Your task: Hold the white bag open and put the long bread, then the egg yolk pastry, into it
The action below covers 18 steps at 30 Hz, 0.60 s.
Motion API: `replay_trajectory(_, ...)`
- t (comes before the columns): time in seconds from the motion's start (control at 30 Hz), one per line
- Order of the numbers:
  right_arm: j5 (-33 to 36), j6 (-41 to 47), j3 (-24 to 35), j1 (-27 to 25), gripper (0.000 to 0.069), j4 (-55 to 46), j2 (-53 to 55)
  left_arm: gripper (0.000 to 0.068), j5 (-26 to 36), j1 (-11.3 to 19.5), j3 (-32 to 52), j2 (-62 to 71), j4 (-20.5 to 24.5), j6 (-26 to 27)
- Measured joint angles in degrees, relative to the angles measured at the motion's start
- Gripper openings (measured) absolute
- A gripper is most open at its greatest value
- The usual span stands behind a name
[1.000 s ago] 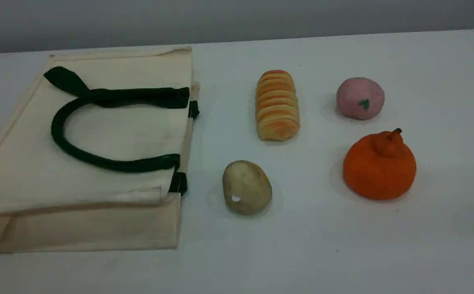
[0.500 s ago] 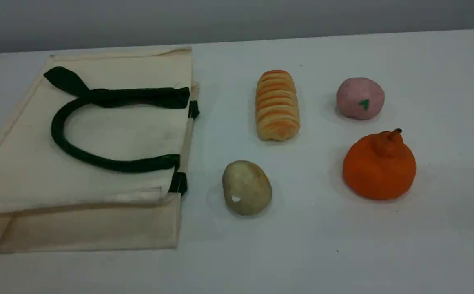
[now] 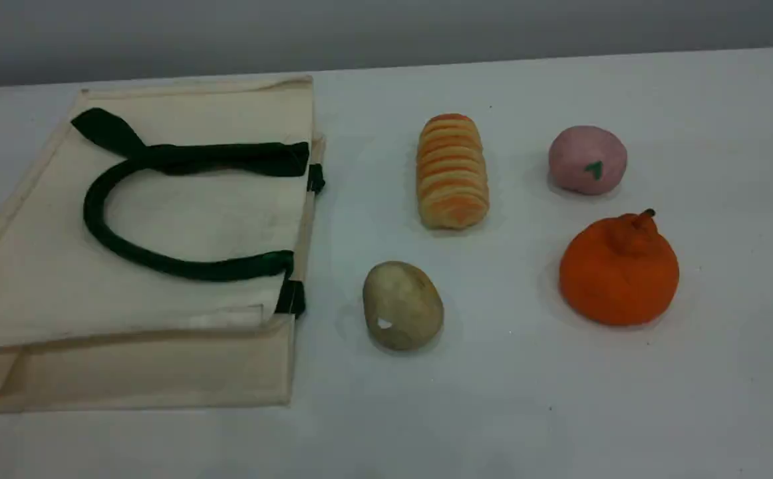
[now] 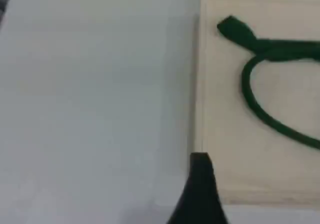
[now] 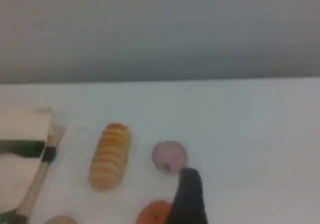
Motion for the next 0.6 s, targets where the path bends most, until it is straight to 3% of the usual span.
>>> replay_trajectory(0.13,-0.95,0.00,0.00,0.00,0.0562,0.00,4.77,0.0526,-1.05,0.00,-3.77,13.50,-1.83,-0.92)
replay_trajectory(0.6,-5.09,-3.11,0.00,0.00,0.0562,4.22,11.01,0.0526,-14.64,0.00,-8.60,48.40,-5.98,-0.48)
